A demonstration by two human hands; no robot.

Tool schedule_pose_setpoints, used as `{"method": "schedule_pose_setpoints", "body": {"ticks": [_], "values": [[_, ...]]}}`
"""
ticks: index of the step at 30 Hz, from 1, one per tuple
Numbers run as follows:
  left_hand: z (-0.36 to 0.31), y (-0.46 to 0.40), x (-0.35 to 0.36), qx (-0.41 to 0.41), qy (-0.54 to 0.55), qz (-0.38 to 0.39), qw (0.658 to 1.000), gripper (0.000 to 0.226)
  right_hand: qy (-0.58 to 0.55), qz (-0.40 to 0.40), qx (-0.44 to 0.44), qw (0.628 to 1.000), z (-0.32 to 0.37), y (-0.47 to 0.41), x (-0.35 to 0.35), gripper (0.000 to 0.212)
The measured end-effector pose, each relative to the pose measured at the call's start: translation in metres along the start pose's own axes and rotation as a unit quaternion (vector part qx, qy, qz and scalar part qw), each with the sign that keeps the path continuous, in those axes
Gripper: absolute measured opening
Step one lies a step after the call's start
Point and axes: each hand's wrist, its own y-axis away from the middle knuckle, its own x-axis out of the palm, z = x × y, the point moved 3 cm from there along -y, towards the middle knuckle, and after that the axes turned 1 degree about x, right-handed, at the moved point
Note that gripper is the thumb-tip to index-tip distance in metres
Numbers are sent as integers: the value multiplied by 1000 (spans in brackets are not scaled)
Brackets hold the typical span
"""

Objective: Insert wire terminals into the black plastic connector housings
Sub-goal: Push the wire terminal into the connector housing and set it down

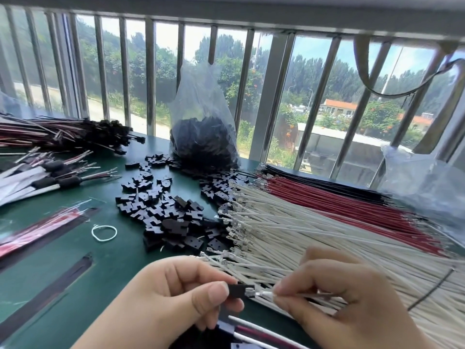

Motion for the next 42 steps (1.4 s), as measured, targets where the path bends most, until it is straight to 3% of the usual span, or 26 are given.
{"method": "schedule_pose_setpoints", "body": {"ticks": [8, 16, 19, 23, 25, 30, 34, 38, 42], "values": [[0, 1, 0, -29, -52, 22, 998, 71, -47, 73, 5, 996, 0, 1, 2, 5], [1, 0, 4, -54, -40, 46, 997, 63, 20, 52, -68, 996, 12, 4, 4, 7], [1, 0, 6, -36, -27, 29, 999, 59, -14, 46, -21, 999, 10, 0, 5, 12], [-3, 1, 10, 36, -56, -46, 997, 32, -40, 145, 113, 982, -2, -4, 11, 10], [-2, 1, 11, 41, -66, -68, 995, 32, -43, 163, 127, 978, -6, -4, 12, 10], [-6, -2, 14, 26, -59, -25, 998, 27, -7, 110, 83, 990, -5, -1, 10, 17], [2, -9, 11, 16, -123, -45, 991, 25, 31, 83, 33, 996, -5, 2, 10, 12], [4, -13, 13, 1, -152, -51, 987, 3, 40, 57, 7, 998, -5, 4, 8, 12], [-2, -13, 19, 21, -151, -29, 988, 8, 62, 36, -40, 997, -4, 5, 8, 13]]}}
